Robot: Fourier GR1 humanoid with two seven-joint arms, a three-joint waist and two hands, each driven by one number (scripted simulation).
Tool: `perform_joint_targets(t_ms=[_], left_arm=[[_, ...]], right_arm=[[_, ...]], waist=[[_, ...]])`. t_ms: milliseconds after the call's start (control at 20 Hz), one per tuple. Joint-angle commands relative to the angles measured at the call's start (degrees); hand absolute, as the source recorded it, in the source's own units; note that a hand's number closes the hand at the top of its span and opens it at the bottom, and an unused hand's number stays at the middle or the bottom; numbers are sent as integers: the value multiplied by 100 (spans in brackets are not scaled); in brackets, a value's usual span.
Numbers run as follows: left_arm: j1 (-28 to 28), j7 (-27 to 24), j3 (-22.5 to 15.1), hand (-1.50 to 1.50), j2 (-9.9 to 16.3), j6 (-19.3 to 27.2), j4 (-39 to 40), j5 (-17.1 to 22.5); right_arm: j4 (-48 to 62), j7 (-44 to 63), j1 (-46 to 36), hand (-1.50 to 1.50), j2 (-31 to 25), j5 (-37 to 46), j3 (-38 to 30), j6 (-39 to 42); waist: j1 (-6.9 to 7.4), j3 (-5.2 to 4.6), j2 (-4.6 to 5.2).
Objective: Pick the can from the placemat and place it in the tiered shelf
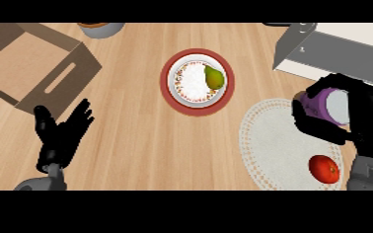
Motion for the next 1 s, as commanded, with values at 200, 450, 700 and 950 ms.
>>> perform_joint_targets(t_ms=[200, 450, 700, 950], left_arm=[[147, 37, -11, 0, -6, -82, -97, 0], [-331, -350, 62, 0, -105, -70, 592, -128], [-345, -372, 71, 0, -185, -4, 555, -151], [158, -165, -106, 0, -306, 7, -58, -185]], right_arm=[[-1614, 1896, -1104, 150, -750, -738, -1208, 1308], [-1015, 2113, -1749, 150, -1351, -1350, -1990, 1593], [355, 1538, -2444, 150, -2008, -1689, -2670, 1374], [1266, 1407, -3009, 150, -2617, -1785, -2668, 1410]], waist=[[70, 0, 19], [73, 3, 42], [100, 5, 51], [135, 7, 43]])
